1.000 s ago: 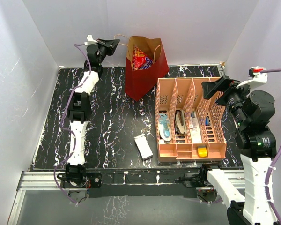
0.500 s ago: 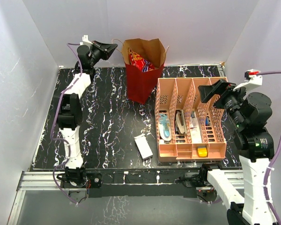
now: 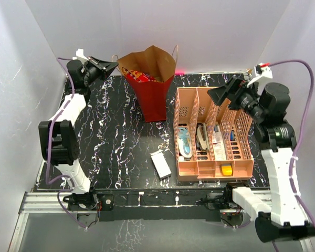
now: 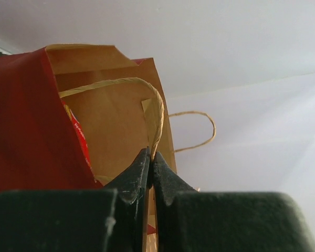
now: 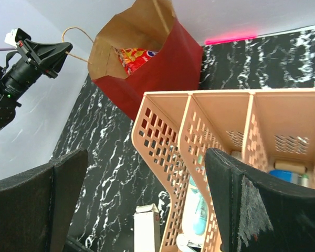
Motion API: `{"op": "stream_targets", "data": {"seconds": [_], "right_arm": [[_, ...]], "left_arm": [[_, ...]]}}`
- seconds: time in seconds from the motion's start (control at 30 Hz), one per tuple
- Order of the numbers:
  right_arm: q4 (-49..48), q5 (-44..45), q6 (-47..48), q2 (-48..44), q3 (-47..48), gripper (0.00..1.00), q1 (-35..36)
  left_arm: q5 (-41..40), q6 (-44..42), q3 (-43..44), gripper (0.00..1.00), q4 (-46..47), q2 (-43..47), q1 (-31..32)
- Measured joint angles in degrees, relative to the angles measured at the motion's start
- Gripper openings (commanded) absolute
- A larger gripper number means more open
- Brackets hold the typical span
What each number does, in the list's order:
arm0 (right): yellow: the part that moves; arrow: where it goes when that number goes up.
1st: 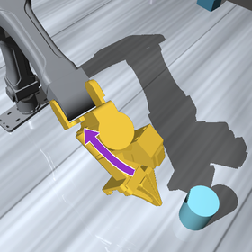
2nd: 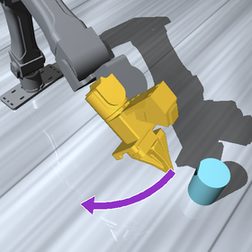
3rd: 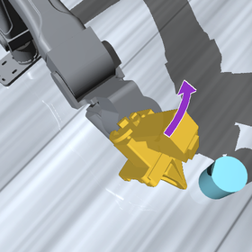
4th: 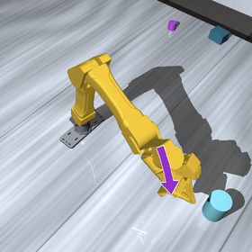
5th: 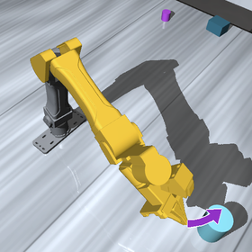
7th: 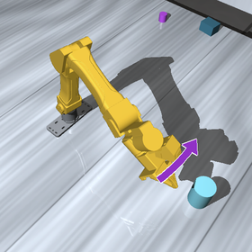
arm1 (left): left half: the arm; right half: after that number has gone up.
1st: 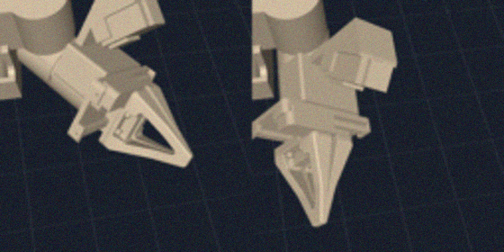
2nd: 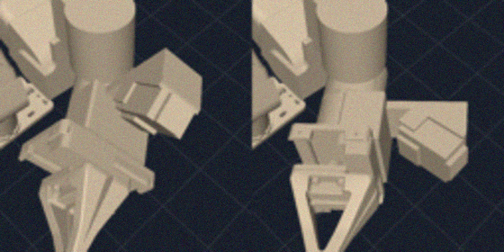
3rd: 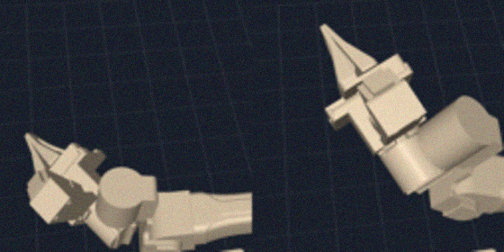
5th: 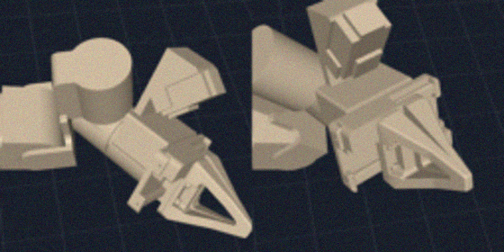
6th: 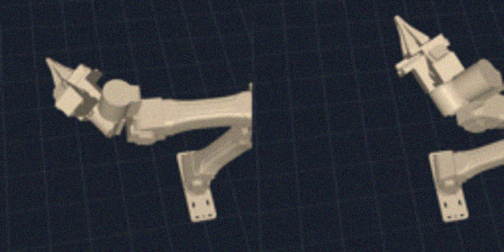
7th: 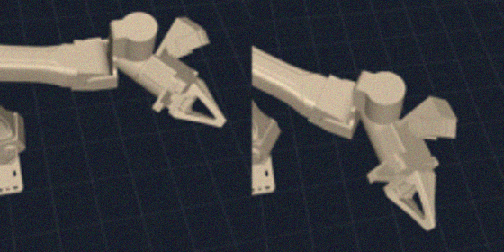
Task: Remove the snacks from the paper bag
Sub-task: Move the paper bag to the center of the board, then adjust the paper bag at the center of the board.
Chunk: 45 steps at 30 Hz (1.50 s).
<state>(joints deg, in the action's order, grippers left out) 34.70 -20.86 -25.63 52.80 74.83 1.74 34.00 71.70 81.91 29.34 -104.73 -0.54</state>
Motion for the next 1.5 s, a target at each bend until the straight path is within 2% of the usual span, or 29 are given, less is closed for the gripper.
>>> {"op": "stream_targets", "data": {"seconds": [0.33, 0.7, 0.87, 1.13, 1.3, 1.5], "right_arm": [[-11.9, -10.1, -5.9, 15.6, 3.2, 0.98, 0.9], [-21.4, -8.3, -8.1, 34.2, 17.8, 0.98, 14.4], [-21.4, -5.1, -6.0, 44.4, 27.2, 0.97, 18.9], [-16.2, 4.4, 5.8, 58.7, 39.6, 0.82, 21.8], [-12.1, 11.6, 12.0, 62.4, 43.0, 0.81, 22.6], [-12.3, 16.3, 14.1, 62.4, 43.0, 0.8, 23.0]], "left_arm": [[-0.6, -10.7, -6.2, 0.0, -16.2, 15.0, -0.3], [-3.9, -20.4, -5.6, 0.0, -33.8, 21.4, -0.5], [-6.9, -23.4, -3.7, 0.0, -40.0, 23.0, -0.5], [-7.6, -24.3, -6.1, 0.0, -43.2, 26.8, -0.5], [-7.6, -24.3, -7.1, 0.0, -43.3, 26.9, -0.5], [-6.7, -24.1, -9.0, 0.0, -42.7, 28.0, -0.5]]}}
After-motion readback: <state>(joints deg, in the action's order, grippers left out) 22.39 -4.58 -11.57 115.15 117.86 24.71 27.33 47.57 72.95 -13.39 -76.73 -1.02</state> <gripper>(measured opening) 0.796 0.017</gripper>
